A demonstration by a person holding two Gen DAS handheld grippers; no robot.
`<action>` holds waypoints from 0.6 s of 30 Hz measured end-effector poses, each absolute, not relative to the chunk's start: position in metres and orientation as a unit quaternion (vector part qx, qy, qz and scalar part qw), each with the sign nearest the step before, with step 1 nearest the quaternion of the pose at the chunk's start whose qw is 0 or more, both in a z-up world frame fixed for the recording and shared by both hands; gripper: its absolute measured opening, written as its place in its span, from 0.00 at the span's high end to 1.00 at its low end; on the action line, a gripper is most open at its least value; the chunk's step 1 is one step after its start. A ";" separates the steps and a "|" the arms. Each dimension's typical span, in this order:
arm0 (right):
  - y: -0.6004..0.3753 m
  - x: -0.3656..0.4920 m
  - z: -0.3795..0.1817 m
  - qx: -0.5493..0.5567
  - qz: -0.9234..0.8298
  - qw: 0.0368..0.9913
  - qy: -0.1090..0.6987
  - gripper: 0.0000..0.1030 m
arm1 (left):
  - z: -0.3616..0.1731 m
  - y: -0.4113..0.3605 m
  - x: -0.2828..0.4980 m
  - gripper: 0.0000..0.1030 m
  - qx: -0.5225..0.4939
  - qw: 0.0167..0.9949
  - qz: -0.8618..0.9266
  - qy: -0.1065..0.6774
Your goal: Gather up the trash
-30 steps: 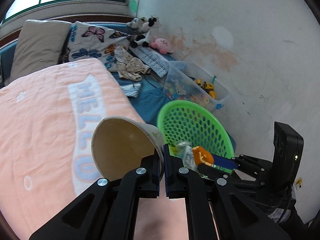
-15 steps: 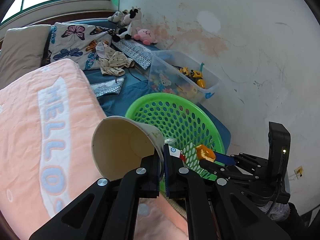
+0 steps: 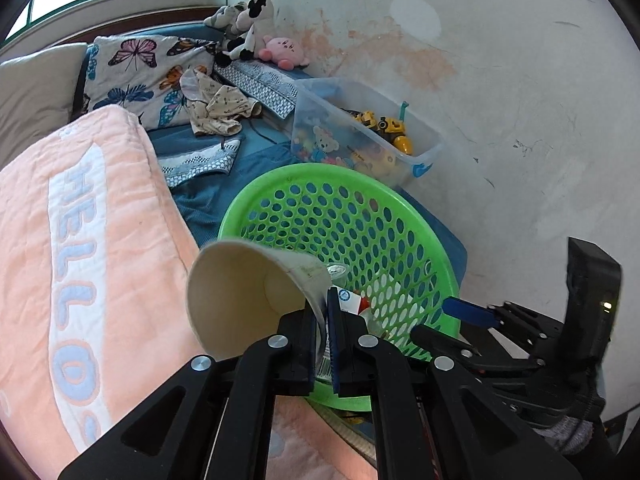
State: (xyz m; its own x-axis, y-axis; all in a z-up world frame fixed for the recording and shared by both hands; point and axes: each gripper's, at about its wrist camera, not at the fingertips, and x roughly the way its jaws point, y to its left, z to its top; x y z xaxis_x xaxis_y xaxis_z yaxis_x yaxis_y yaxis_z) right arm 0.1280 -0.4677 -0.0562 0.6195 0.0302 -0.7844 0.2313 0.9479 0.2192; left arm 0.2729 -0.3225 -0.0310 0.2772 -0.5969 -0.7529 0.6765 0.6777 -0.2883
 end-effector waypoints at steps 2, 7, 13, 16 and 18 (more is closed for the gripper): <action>-0.468 0.126 -0.055 0.151 -0.056 0.888 0.430 0.41 | -0.035 -0.323 0.274 0.95 0.039 0.795 -0.398 0.455; -0.466 0.123 -0.052 0.152 -0.057 0.890 0.426 0.41 | -0.038 -0.322 0.272 0.82 0.035 0.793 -0.397 0.459; -0.461 0.118 -0.046 0.154 -0.054 0.893 0.420 0.42 | -0.035 -0.312 0.270 0.66 0.027 0.799 -0.388 0.459; -0.455 0.113 -0.040 0.153 -0.051 0.896 0.413 0.42 | -0.031 -0.302 0.266 0.60 0.028 0.805 -0.381 0.453; -0.451 0.110 -0.037 0.154 -0.047 0.898 0.410 0.41 | -0.027 -0.293 0.263 0.57 0.031 0.812 -0.374 0.447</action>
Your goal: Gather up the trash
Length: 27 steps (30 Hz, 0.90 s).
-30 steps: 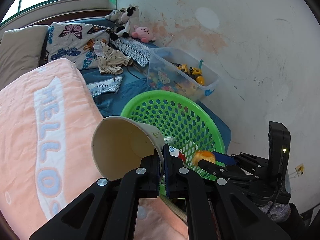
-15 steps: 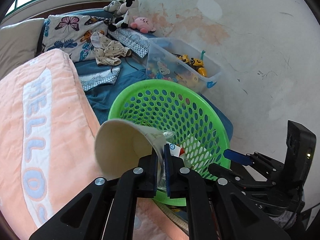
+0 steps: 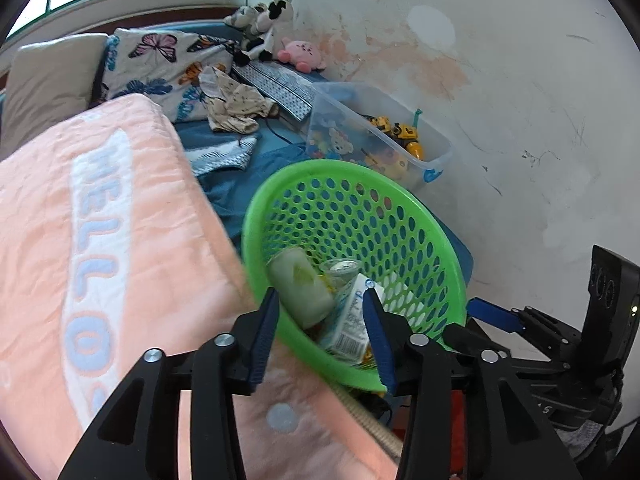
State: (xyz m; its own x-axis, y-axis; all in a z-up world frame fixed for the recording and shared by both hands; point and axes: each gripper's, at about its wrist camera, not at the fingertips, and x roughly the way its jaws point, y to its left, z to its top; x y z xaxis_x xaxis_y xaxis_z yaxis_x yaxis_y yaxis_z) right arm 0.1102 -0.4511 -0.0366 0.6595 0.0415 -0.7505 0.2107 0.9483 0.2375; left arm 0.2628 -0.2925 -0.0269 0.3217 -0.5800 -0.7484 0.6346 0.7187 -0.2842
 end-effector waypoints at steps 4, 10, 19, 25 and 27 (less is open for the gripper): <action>-0.438 0.104 -0.030 0.151 -0.040 0.902 0.402 0.30 | -0.017 -0.270 0.257 0.49 0.024 0.826 -0.358 0.435; -0.412 0.096 -0.021 0.136 -0.022 0.909 0.392 0.28 | -0.007 -0.228 0.242 0.35 0.021 0.849 -0.332 0.412; -0.368 0.086 -0.016 0.129 0.008 0.915 0.382 0.18 | 0.008 -0.167 0.217 0.17 0.018 0.882 -0.278 0.381; -0.337 0.079 -0.011 0.116 0.020 0.920 0.373 0.12 | 0.014 -0.129 0.201 0.10 0.025 0.900 -0.232 0.370; -0.328 0.078 -0.009 0.112 0.024 0.921 0.372 0.11 | 0.016 -0.118 0.197 0.09 0.023 0.903 -0.220 0.368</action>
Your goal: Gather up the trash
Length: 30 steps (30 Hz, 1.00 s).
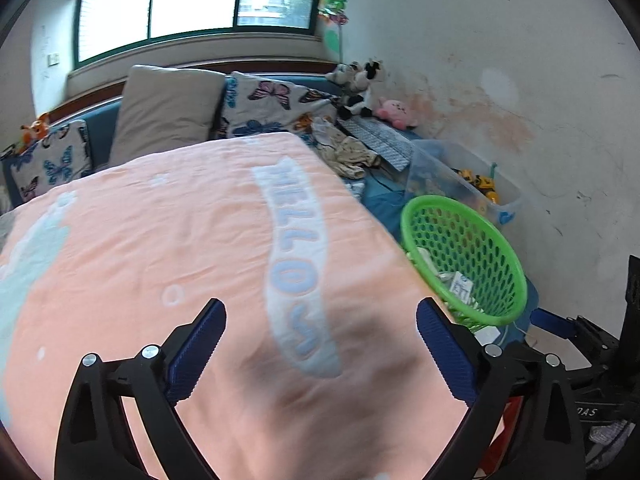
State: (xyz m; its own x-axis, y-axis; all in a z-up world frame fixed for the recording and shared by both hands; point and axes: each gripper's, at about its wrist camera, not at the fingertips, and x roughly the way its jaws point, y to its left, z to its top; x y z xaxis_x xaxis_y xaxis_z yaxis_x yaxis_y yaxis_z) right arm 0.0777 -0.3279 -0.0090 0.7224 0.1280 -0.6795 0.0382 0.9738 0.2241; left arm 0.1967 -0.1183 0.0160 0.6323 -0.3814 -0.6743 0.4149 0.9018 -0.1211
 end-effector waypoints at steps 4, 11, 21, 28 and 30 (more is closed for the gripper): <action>-0.312 0.076 -0.007 0.091 0.029 0.924 0.369 0.09 | 0.017 -0.100 0.189 0.08 0.020 0.911 -0.194 0.364; -0.290 0.074 -0.007 0.064 0.042 0.927 0.366 0.08 | 0.018 -0.071 0.177 0.08 -0.002 0.917 -0.156 0.368; -0.276 0.070 -0.012 0.062 0.052 0.925 0.372 0.08 | 0.019 -0.039 0.150 0.07 -0.012 0.933 -0.108 0.342; -0.265 0.071 -0.010 0.062 0.051 0.923 0.377 0.08 | 0.017 -0.017 0.137 0.07 -0.013 0.941 -0.084 0.328; -0.261 0.072 -0.009 0.061 0.054 0.923 0.377 0.08 | 0.015 -0.012 0.135 0.07 -0.018 0.941 -0.081 0.329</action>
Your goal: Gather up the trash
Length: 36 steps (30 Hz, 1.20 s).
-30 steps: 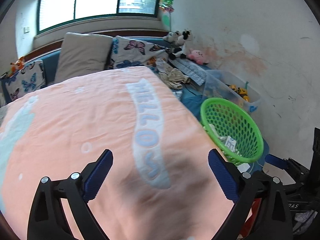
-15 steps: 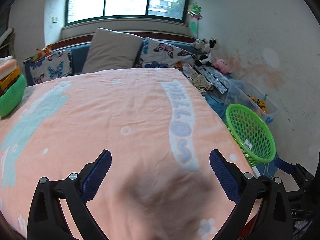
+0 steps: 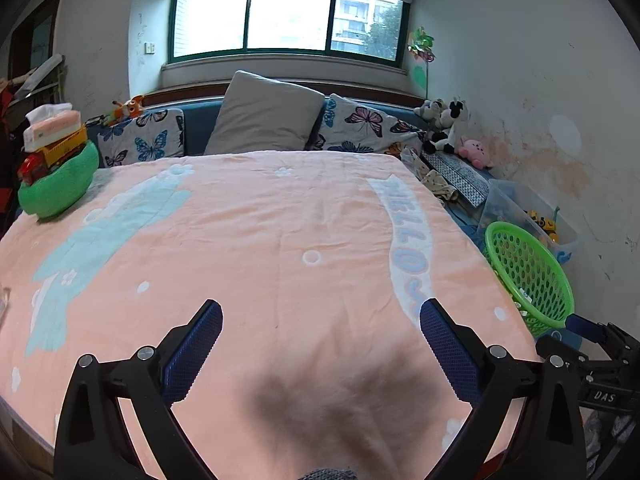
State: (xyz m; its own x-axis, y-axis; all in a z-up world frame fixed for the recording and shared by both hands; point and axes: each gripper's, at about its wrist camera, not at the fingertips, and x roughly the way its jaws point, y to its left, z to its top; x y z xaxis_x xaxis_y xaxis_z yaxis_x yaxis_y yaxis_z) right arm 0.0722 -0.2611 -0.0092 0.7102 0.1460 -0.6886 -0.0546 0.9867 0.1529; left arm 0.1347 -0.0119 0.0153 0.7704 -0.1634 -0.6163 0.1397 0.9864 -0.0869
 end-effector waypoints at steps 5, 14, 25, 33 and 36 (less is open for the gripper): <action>-0.255 0.074 -0.010 0.057 0.055 0.922 0.380 0.04 | 0.014 -0.004 0.129 0.07 -0.022 0.943 -0.076 0.323; -0.254 0.075 -0.012 0.063 0.055 0.920 0.383 0.04 | 0.006 -0.001 0.126 0.07 -0.030 0.940 -0.079 0.330; -0.259 0.075 -0.011 0.074 0.053 0.920 0.382 0.04 | 0.002 -0.007 0.124 0.07 -0.021 0.939 -0.079 0.335; -0.261 0.075 -0.011 0.079 0.053 0.919 0.383 0.04 | 0.002 -0.011 0.122 0.07 -0.011 0.939 -0.082 0.334; -0.261 0.075 -0.011 0.079 0.054 0.919 0.383 0.04 | 0.001 -0.010 0.123 0.07 -0.010 0.938 -0.082 0.335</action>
State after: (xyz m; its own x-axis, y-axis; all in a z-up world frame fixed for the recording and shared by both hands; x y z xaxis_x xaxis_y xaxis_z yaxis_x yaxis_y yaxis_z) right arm 0.0754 -0.2605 -0.0111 0.7014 0.1602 -0.6945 -0.0386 0.9815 0.1875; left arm 0.1229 -0.0103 0.0008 0.7616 -0.1607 -0.6278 0.1473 0.9863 -0.0738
